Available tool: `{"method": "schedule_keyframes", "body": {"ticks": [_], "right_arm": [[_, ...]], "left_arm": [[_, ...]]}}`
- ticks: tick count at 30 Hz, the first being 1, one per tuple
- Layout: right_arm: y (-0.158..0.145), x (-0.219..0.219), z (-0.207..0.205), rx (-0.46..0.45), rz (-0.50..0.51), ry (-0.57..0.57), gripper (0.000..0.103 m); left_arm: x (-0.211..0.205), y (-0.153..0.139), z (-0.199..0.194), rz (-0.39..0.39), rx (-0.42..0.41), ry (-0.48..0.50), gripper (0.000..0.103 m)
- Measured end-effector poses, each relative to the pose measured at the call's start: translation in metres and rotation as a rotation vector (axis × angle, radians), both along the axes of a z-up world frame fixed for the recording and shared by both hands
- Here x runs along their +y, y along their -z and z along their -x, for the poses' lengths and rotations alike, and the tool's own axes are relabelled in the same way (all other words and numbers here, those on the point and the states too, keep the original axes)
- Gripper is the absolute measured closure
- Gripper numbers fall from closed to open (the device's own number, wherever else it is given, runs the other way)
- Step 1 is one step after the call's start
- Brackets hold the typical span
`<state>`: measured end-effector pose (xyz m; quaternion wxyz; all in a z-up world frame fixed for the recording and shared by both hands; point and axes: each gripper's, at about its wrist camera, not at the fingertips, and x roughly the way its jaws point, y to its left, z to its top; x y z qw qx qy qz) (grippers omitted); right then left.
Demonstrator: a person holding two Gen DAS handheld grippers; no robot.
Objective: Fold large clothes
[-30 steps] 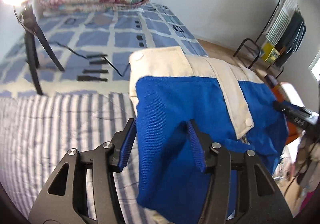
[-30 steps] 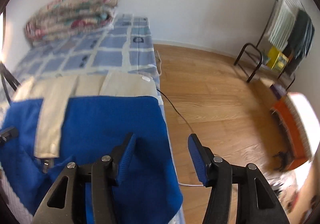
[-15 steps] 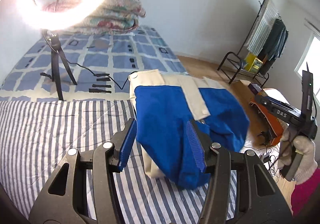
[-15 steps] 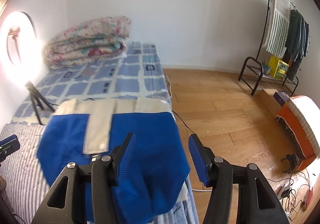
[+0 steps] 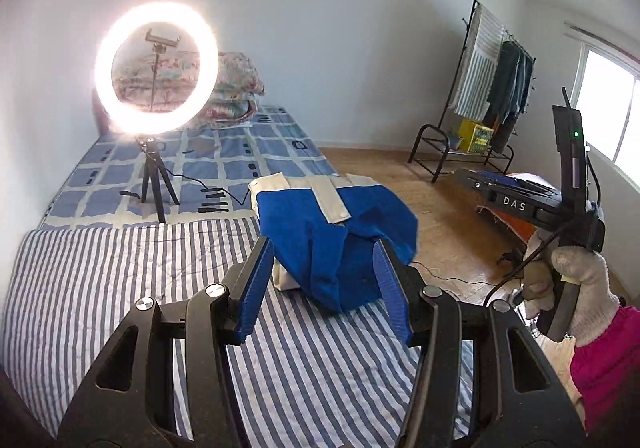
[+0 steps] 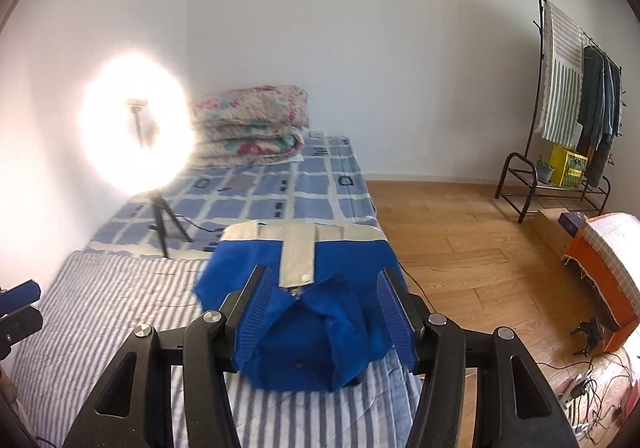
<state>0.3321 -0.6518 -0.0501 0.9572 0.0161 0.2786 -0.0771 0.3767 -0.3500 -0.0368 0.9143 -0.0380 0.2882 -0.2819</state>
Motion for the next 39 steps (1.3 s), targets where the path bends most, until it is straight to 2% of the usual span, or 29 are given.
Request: {"method": "schedule_keyframes", "body": {"ticks": [6, 8, 13, 16, 21, 23, 27, 29, 31, 33, 34, 36, 39], "right_arm": [[-0.034, 0.038, 0.074, -0.051, 0.043, -0.038, 0.044], [-0.039, 0.051, 0.098, -0.058, 0.049, -0.053, 0.041], [-0.036, 0.072, 0.149, -0.052, 0.027, -0.068, 0.039], [-0.027, 0.085, 0.180, -0.057, 0.019, -0.069, 0.034], [-0.009, 0.103, 0.216, -0.065, -0.001, -0.067, 0.026], [-0.001, 0.111, 0.228, -0.065, 0.008, -0.063, 0.021], [0.016, 0.127, 0.245, -0.059, 0.024, -0.054, 0.010], [0.024, 0.131, 0.249, -0.062, 0.019, -0.048, 0.004], [0.033, 0.137, 0.254, -0.065, 0.023, -0.032, 0.000], [0.041, 0.143, 0.261, -0.063, 0.040, -0.016, 0.000], [0.045, 0.145, 0.262, -0.057, 0.048, -0.011, 0.000], [0.051, 0.147, 0.263, -0.051, 0.048, -0.005, 0.000], [0.058, 0.146, 0.265, -0.048, 0.032, 0.003, 0.000]], "left_arm": [[0.030, -0.031, 0.081, -0.014, -0.058, 0.014, 0.049], [0.042, -0.035, 0.108, -0.021, -0.068, 0.011, 0.049], [0.063, -0.036, 0.155, -0.021, -0.058, 0.019, 0.048], [0.078, -0.030, 0.179, -0.018, -0.060, 0.009, 0.042], [0.089, -0.017, 0.209, -0.056, -0.072, -0.006, 0.041], [0.093, -0.011, 0.218, -0.073, -0.070, -0.007, 0.032], [0.107, -0.001, 0.234, -0.069, -0.053, -0.014, 0.027], [0.111, 0.001, 0.235, -0.067, -0.062, -0.028, 0.015], [0.115, 0.004, 0.235, -0.052, -0.068, -0.035, 0.009], [0.120, 0.009, 0.237, -0.042, -0.082, -0.062, 0.004], [0.120, 0.013, 0.238, -0.063, -0.081, -0.077, 0.002], [0.119, 0.019, 0.238, -0.114, -0.069, -0.069, 0.002], [0.122, 0.024, 0.239, -0.109, -0.047, -0.071, 0.002]]}}
